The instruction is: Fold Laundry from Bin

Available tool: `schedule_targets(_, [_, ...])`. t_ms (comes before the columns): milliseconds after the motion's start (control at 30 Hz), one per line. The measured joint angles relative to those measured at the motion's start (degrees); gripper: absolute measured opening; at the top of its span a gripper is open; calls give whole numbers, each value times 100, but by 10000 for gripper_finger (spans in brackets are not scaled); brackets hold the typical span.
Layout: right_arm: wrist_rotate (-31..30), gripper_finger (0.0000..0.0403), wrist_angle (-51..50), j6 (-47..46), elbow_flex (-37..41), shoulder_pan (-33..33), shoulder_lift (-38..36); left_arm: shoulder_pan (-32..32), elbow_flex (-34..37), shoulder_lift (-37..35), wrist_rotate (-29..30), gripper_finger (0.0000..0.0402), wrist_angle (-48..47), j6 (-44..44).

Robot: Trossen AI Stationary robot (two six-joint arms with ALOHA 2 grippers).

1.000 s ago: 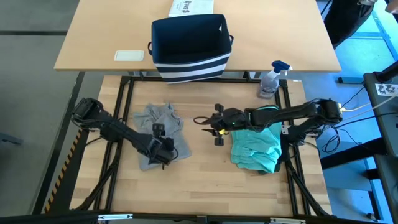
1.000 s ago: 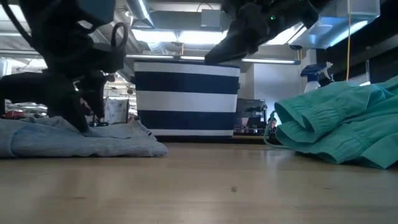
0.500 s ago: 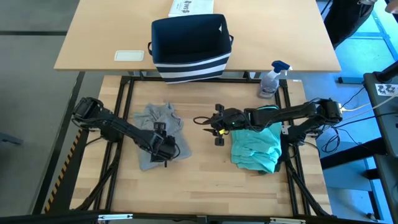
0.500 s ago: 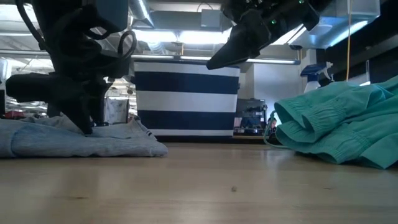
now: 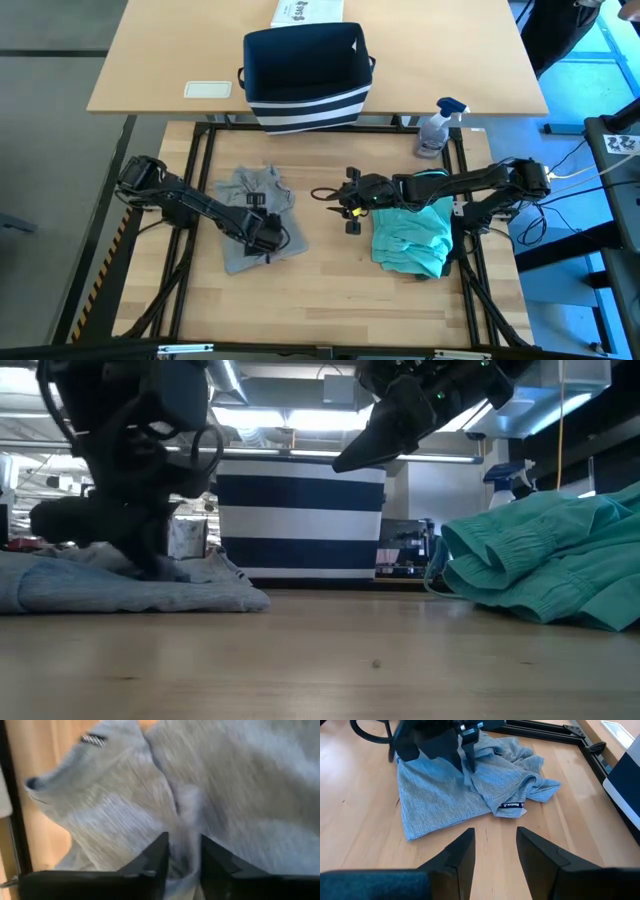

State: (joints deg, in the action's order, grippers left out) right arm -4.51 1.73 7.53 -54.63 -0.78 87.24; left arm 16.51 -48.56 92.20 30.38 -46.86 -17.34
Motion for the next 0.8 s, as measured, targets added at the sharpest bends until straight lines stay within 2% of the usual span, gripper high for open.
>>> schedule_targets(100, [0,143,-17,0,0,0,0,-4,-130,-4,50,29,-26,46])
schedule_targets(167, [23,143,-19,0,0,0,2,-4,-232,-29,205,9,-79,-33])
schedule_targets(300, [62,143,-39,2,0,0,2,-7,-379,-229,952,3,-613,-662])
schedule_targets(467, [65,143,-63,0,0,0,2,-130,-402,-654,1981,2,-1970,-2532])
schedule_targets(533, [92,143,-63,1,0,0,2,-256,-402,-725,2107,2,-2635,-3377])
schedule_targets(633, [131,143,-53,0,0,0,2,-512,-369,-731,2113,1,-3218,-4203])
schedule_targets(800, [210,143,-32,0,-4,0,2,-1126,-7,-729,2013,1,-2991,-4363])
